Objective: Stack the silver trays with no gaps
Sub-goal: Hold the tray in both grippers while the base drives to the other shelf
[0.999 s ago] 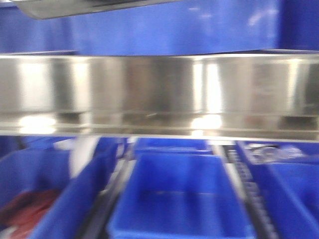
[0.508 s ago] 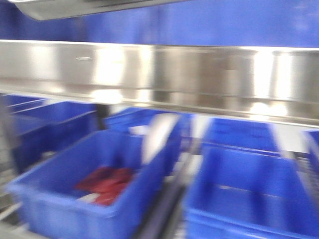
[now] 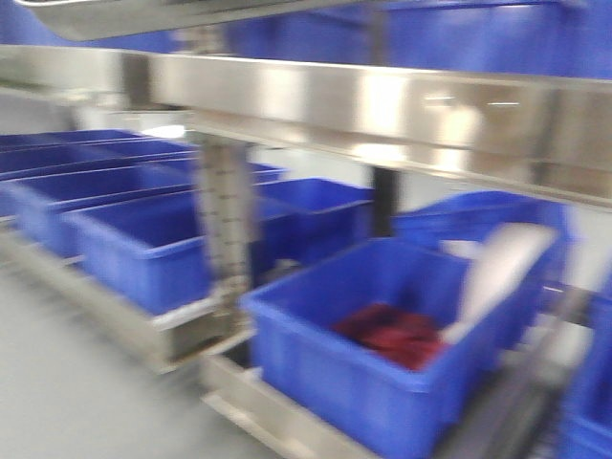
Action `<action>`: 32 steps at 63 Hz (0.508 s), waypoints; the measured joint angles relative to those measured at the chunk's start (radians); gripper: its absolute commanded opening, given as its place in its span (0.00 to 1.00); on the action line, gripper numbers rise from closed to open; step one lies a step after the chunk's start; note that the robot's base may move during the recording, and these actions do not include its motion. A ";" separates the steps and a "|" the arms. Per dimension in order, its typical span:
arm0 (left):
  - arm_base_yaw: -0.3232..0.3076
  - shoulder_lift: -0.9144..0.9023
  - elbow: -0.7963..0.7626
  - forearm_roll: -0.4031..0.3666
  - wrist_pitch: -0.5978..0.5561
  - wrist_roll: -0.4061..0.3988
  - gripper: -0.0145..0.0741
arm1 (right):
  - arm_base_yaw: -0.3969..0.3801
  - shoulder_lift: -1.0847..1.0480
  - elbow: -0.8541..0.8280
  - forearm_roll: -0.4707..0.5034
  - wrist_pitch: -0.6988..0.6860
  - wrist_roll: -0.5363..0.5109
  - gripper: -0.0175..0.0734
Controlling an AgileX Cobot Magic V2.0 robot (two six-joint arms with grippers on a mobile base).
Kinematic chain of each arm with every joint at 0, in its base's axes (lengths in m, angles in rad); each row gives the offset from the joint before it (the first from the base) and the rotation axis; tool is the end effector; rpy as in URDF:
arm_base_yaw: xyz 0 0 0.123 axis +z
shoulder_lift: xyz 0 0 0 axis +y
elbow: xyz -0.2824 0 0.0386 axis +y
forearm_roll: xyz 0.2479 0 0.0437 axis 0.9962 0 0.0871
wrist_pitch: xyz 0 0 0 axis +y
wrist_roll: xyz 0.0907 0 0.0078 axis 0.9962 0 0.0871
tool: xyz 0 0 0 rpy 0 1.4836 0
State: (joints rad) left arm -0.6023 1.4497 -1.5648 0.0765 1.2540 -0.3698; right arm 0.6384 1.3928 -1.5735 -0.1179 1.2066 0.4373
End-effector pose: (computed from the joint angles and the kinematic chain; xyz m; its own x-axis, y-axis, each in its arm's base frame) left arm 0.2431 -0.1591 0.4010 -0.8543 0.1769 -0.4888 0.2611 0.9591 -0.1092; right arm 0.2288 0.1573 0.4224 -0.8048 -0.1208 -0.5811 -0.2494 0.9573 0.1465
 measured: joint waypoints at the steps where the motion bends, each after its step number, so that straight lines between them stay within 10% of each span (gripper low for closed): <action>1: 0.000 0.000 0.000 0.000 0.000 0.000 0.11 | 0.000 0.000 0.000 0.000 0.000 0.000 0.25; 32: 0.000 0.000 0.000 0.000 0.000 0.002 0.11 | 0.000 0.000 0.000 0.000 0.000 0.000 0.25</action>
State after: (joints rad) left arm -0.6023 1.4497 -1.5648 0.0765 1.2540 -0.3681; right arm 0.6384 1.3928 -1.5735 -0.1179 1.2066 0.4373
